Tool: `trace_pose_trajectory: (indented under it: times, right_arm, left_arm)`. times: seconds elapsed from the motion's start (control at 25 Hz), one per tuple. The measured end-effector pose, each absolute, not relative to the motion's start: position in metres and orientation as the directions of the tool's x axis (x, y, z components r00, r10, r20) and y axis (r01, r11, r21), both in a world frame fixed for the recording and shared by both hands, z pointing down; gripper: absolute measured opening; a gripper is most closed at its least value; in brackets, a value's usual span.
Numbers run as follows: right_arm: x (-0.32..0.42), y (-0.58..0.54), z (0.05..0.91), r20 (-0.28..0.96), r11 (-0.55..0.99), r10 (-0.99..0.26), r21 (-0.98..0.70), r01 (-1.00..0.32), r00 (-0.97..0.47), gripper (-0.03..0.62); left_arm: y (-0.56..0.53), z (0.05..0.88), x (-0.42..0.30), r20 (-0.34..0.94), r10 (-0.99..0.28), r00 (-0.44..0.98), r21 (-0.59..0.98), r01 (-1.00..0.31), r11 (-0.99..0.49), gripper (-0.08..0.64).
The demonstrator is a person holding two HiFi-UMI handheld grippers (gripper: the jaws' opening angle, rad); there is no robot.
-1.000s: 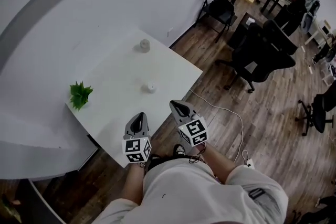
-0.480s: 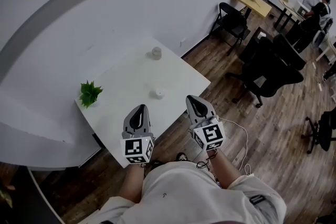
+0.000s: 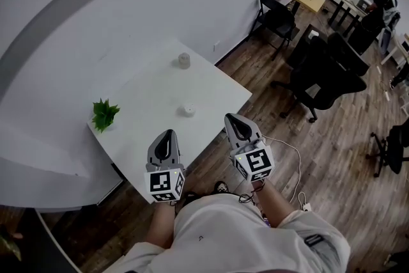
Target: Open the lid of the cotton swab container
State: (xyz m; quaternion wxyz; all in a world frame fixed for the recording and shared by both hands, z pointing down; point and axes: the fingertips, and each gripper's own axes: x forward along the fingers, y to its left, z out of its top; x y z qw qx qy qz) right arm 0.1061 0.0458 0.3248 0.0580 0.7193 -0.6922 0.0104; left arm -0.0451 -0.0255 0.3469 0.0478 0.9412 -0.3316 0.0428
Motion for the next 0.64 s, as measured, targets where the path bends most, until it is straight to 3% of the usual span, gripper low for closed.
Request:
trace_pose_trajectory:
  times: [0.64]
  right_arm:
    - [0.1125, 0.0555, 0.3337, 0.106, -0.067, -0.992, 0.054, -0.996, 0.072, -0.002]
  left_arm:
    - [-0.0243, 0.3567, -0.0376, 0.124, -0.592, 0.796, 0.049, -0.601, -0.798, 0.023]
